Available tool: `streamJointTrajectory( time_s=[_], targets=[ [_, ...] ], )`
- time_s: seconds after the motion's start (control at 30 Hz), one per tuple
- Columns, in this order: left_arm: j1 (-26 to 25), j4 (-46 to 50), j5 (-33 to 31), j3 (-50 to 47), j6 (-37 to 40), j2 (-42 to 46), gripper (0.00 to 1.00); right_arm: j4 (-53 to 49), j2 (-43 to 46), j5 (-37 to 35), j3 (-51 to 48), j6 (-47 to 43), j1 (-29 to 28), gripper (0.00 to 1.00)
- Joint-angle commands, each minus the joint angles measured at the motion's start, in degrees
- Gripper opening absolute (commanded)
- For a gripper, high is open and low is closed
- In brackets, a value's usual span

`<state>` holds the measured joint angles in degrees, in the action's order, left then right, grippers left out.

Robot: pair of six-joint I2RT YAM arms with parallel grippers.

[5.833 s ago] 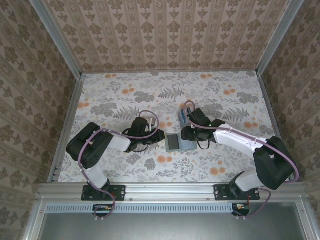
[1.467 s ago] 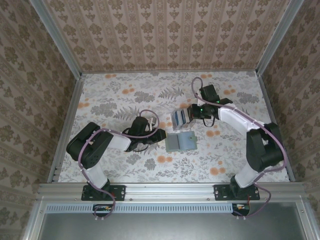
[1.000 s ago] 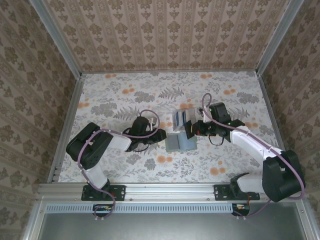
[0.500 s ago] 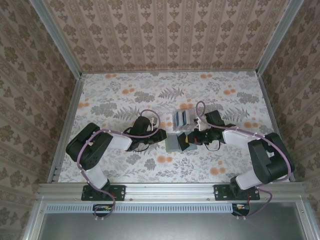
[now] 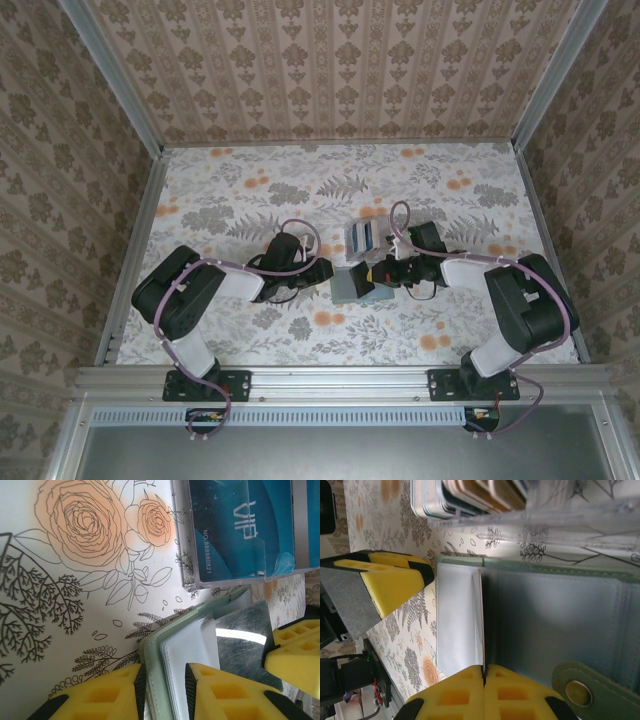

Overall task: Put the credit cards into the card holder
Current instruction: Insert the credit card into the card slot.

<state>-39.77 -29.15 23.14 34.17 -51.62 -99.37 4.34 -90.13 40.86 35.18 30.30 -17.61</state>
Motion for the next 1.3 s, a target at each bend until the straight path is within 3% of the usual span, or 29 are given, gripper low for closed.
streamJointTrajectory(
  time_s=[0.0, 0.43, 0.7, 0.93, 1.13, 1.27],
  targets=[
    [-0.18, 14.23, -5.09, -3.85, 1.78, -5.5, 0.3, 2.68, -1.65, 1.33, -2.18, 3.65, -0.21, 0.0],
    [-0.23, 14.01, -4.95, -3.68, 1.63, -5.9, 0.28, 7.69, -0.02, -3.36, -5.53, 9.97, -4.39, 0.05],
    [-0.16, 13.68, -4.77, -3.85, 1.68, -5.76, 0.2, 7.62, 3.84, -10.18, -6.09, 14.34, -8.78, 0.12],
    [-0.18, 13.54, -4.42, -3.79, 1.76, -5.95, 0.16, 1.72, 9.8, -18.67, -6.52, 14.53, -9.89, 0.15],
    [-0.11, 13.3, -4.16, -3.73, 1.7, -6.27, 0.14, 1.6, 12.02, -20.37, -8.26, 15.61, -9.9, 0.06],
    [-0.31, 13.84, -4.59, -3.66, 1.72, -5.9, 0.15, 6.71, 10.06, -19.24, -10.09, 19.31, -10.23, 0.0]
  ],
)
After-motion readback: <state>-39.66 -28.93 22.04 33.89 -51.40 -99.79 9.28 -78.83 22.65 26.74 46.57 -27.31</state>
